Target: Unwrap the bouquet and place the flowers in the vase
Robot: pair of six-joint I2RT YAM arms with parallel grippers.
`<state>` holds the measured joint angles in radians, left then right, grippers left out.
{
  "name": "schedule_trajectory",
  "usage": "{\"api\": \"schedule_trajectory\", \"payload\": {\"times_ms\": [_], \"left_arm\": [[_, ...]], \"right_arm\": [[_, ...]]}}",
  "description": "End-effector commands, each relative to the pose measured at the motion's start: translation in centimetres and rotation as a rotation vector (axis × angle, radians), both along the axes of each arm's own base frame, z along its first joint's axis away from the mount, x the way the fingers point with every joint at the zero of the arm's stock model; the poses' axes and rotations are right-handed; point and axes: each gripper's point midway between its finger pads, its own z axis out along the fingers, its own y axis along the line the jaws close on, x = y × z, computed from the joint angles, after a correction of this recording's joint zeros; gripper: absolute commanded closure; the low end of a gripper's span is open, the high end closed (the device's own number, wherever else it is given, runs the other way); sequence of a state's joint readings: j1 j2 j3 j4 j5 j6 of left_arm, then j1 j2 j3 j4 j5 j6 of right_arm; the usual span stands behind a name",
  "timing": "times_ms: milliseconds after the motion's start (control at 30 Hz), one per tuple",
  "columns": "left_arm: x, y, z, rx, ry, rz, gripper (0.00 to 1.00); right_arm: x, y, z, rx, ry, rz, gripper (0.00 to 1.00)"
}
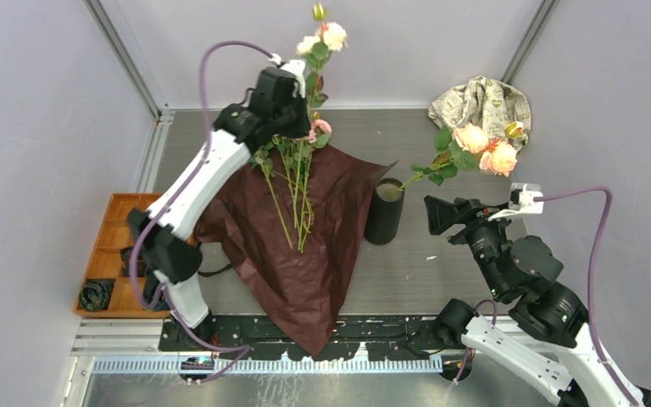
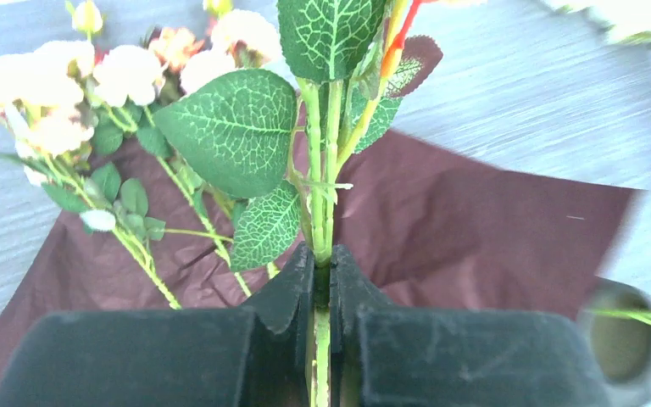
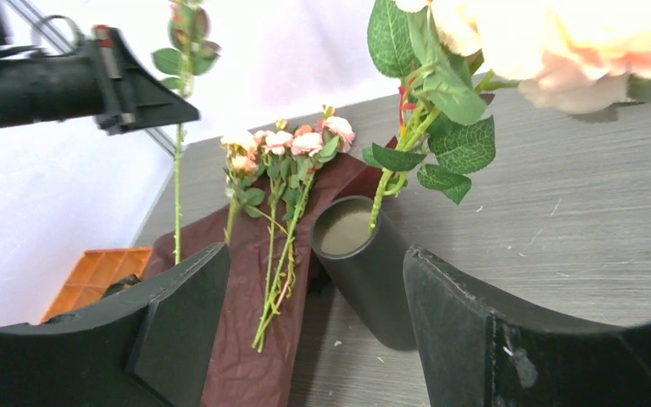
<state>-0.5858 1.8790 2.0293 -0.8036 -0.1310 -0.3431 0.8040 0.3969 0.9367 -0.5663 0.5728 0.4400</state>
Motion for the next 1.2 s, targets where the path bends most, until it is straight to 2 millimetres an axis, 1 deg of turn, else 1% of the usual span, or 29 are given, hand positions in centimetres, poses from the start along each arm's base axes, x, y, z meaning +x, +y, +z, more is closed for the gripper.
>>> {"api": "schedule_trajectory", "payload": {"times_ms": [0, 100, 133, 167, 200, 267, 300, 333, 400, 467, 633, 767, 867, 933, 1000, 1167], "left_arm": [[-2.1, -1.1, 8.1, -0.234, -0.182, -0.082, 1.00], [-4.2, -2.6, 11.7, -0.397, -0.271, -0.189, 1.00], [-5.2, -2.9, 13.4, -0.458, -0.308, -0.230, 1.00], [-6.1, -3.7, 14.2, -0.517, -0.325, -0.283, 1.00], [-7.0, -4.5, 14.6, -0.570, -0.338, -0.336, 0.99], [-9.1, -5.9, 16.9, -0.685, -0.398, -0.460, 0.98], [-9.9, -6.3, 18.7, -0.740, -0.471, -0.513, 0.98], [-10.8, -6.7, 19.9, -0.776, -0.516, -0.556, 0.98], [-11.7, -7.5, 21.4, -0.812, -0.574, -0.613, 0.98], [-12.1, -8.5, 22.6, -0.832, -0.615, -0.654, 0.98], [-10.7, -11.4, 23.2, -0.862, -0.657, -0.677, 0.98], [-10.5, -13.5, 24.5, -0.883, -0.696, -0.693, 0.98], [-10.2, -15.1, 24.5, -0.869, -0.720, -0.702, 0.98], [-9.8, -16.0, 24.2, -0.847, -0.736, -0.699, 0.98], [-9.2, -16.9, 23.4, -0.820, -0.741, -0.692, 0.98], [-8.3, -18.5, 21.7, -0.783, -0.738, -0.697, 0.98]], "right_arm": [[-1.1, -1.0, 3.3, 0.057, -0.074, 0.010, 0.20], [-1.5, -1.5, 3.9, 0.068, -0.091, 0.006, 0.20], [-1.5, -1.6, 4.0, 0.070, -0.094, 0.002, 0.20], [-1.6, -1.8, 4.1, 0.073, -0.098, -0.001, 0.20], [-1.7, -1.9, 4.3, 0.076, -0.103, -0.002, 0.20], [-2.0, -2.1, 4.6, 0.084, -0.115, 0.001, 0.20], [-2.1, -2.1, 4.8, 0.088, -0.122, 0.007, 0.20], [-2.3, -2.1, 5.0, 0.097, -0.132, 0.014, 0.20], [-2.6, -2.1, 5.4, 0.112, -0.150, 0.029, 0.20], [-2.9, -2.3, 5.7, 0.118, -0.157, 0.035, 0.20], [-3.4, -3.3, 6.2, 0.108, -0.162, 0.019, 0.19], [-3.7, -3.8, 6.3, 0.113, -0.181, 0.009, 0.19], [-3.8, -4.0, 6.6, 0.110, -0.190, 0.009, 0.19], [-3.9, -3.9, 6.8, 0.099, -0.193, 0.015, 0.18], [-3.8, -3.7, 6.8, 0.090, -0.193, 0.021, 0.18], [-3.6, -3.4, 6.3, 0.073, -0.187, 0.024, 0.18]]}}
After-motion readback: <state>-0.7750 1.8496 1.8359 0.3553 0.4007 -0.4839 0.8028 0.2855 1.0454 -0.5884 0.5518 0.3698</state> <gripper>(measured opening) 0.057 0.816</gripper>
